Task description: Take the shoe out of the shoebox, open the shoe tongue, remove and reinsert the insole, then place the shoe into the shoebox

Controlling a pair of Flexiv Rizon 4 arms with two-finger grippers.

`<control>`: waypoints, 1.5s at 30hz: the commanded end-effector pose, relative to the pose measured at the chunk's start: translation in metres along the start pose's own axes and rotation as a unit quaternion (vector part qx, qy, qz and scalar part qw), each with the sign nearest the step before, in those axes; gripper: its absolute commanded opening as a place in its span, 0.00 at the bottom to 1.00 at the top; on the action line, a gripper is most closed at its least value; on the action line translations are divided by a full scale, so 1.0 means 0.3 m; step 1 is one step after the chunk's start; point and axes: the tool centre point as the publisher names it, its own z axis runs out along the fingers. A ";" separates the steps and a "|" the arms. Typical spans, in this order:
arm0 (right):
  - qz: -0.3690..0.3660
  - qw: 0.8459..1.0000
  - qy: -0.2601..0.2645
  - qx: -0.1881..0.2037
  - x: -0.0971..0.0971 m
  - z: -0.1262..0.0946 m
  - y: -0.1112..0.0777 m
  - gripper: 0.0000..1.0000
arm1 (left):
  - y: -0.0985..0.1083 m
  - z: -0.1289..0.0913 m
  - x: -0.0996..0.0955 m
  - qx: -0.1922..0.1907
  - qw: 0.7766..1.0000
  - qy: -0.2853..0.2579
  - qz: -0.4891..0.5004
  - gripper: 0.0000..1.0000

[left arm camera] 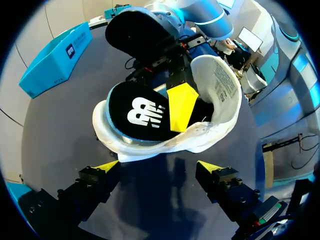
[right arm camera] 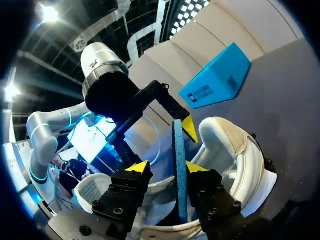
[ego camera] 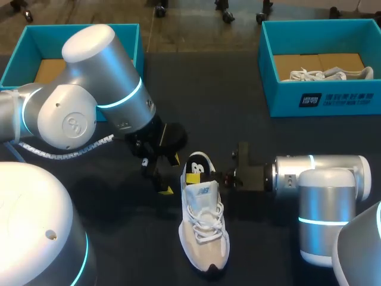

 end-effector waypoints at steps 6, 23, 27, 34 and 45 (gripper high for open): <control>-0.006 1.000 0.004 0.006 0.000 -0.027 0.052 0.34 | 0.001 0.002 0.001 -0.001 1.000 -0.001 0.000 1.00; 0.087 0.996 0.028 0.022 -0.092 0.003 -0.021 0.00 | 0.001 0.002 0.001 -0.001 1.000 -0.001 0.000 1.00; 0.111 0.993 0.027 0.024 -0.075 -0.001 -0.056 0.00 | 0.001 0.002 0.001 -0.001 1.000 -0.001 0.000 1.00; 0.110 0.993 0.022 0.028 -0.033 0.006 -0.072 0.04 | 0.001 0.002 0.001 -0.001 1.000 -0.001 0.000 1.00; 0.070 0.996 0.007 0.046 -0.005 -0.010 -0.009 0.39 | 0.001 0.002 0.001 -0.001 1.000 -0.001 0.000 1.00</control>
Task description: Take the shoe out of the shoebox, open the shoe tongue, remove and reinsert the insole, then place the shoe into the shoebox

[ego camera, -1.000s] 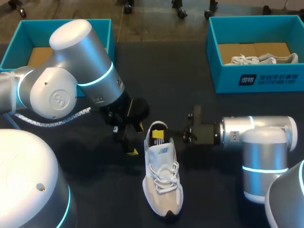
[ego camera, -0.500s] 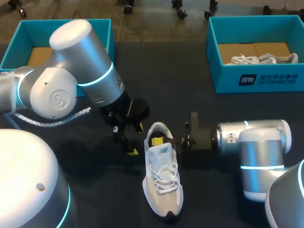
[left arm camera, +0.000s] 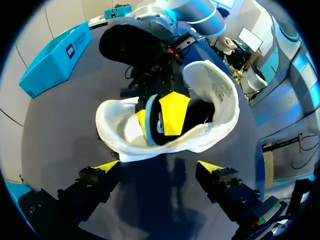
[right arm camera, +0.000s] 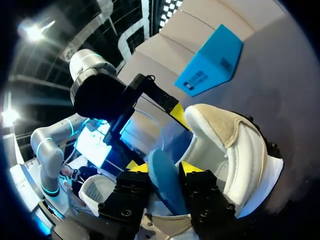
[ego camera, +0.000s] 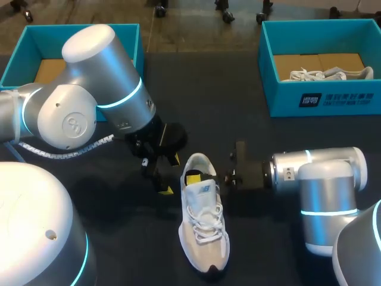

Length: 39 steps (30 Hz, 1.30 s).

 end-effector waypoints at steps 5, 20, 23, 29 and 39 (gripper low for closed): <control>-0.028 1.000 -0.001 0.009 -0.011 -0.031 0.048 0.35 | 0.001 0.002 0.002 -0.001 1.000 -0.001 0.000 1.00; 0.030 0.999 -0.024 0.011 -0.077 0.029 -0.035 0.00 | 0.001 0.002 0.002 -0.001 1.000 -0.001 0.000 1.00; 0.032 0.999 -0.035 0.009 -0.064 0.040 -0.056 0.00 | 0.001 0.002 0.002 -0.001 1.000 -0.001 0.000 1.00; -0.002 0.998 -0.056 0.004 0.004 0.033 -0.045 0.13 | 0.001 0.002 0.002 -0.001 1.000 -0.001 0.000 1.00; -0.030 0.997 -0.073 0.010 0.034 -0.013 0.021 0.42 | 0.001 0.002 0.002 -0.001 1.000 -0.001 0.000 1.00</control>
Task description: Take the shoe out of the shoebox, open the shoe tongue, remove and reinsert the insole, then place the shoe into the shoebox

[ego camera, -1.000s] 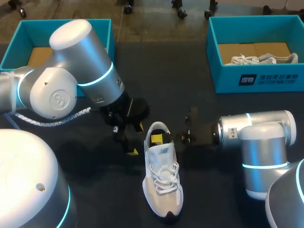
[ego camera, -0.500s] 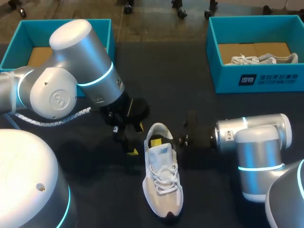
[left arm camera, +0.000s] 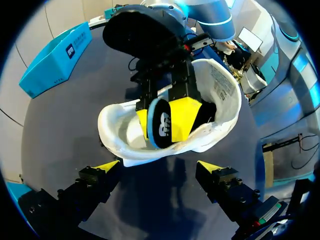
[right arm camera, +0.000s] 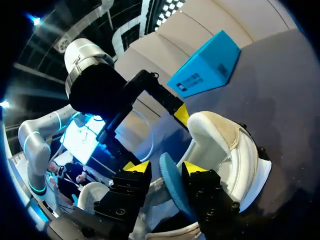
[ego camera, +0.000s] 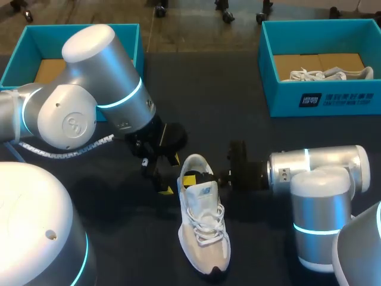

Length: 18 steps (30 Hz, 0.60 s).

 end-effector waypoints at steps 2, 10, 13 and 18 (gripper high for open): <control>-0.003 1.000 -0.010 0.012 0.016 -0.036 0.030 0.42 | 0.001 0.002 0.002 -0.001 1.000 -0.001 0.000 1.00; -0.025 0.999 -0.013 0.028 0.024 -0.061 0.057 0.48 | 0.001 0.002 0.002 -0.001 1.000 -0.001 0.000 1.00; -0.029 0.999 -0.021 0.035 0.017 -0.065 0.066 0.49 | 0.001 0.002 0.002 -0.001 1.000 -0.001 0.000 1.00; -0.027 0.998 -0.042 0.041 -0.001 -0.082 0.078 0.50 | 0.001 0.002 0.002 -0.001 1.000 -0.001 0.000 1.00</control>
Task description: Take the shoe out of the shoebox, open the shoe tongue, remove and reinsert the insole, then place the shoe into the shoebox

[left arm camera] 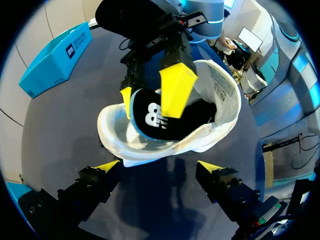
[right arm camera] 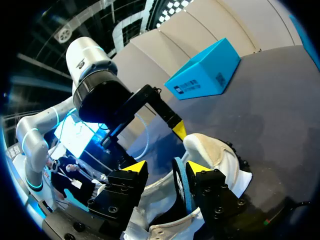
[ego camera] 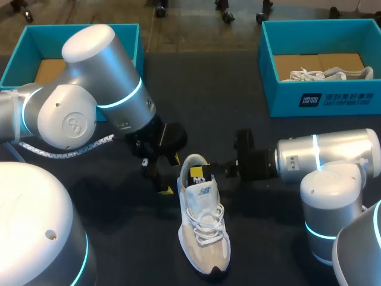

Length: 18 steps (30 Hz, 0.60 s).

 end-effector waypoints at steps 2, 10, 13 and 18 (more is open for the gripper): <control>0.001 1.000 -0.019 0.025 0.006 -0.021 0.019 0.50 | 0.001 0.002 0.001 -0.001 1.000 -0.001 0.000 1.00; -0.005 0.998 -0.049 0.044 -0.023 -0.109 0.058 0.49 | 0.036 -0.097 -0.028 0.005 1.000 -0.002 -0.009 1.00; 0.001 0.997 -0.059 0.056 -0.028 -0.142 0.079 0.49 | 0.068 -0.163 -0.041 0.008 1.000 0.004 -0.027 1.00; 0.023 0.993 -0.060 0.098 -0.055 -0.184 0.132 0.49 | 0.108 -0.238 -0.051 -0.004 0.999 0.003 -0.040 1.00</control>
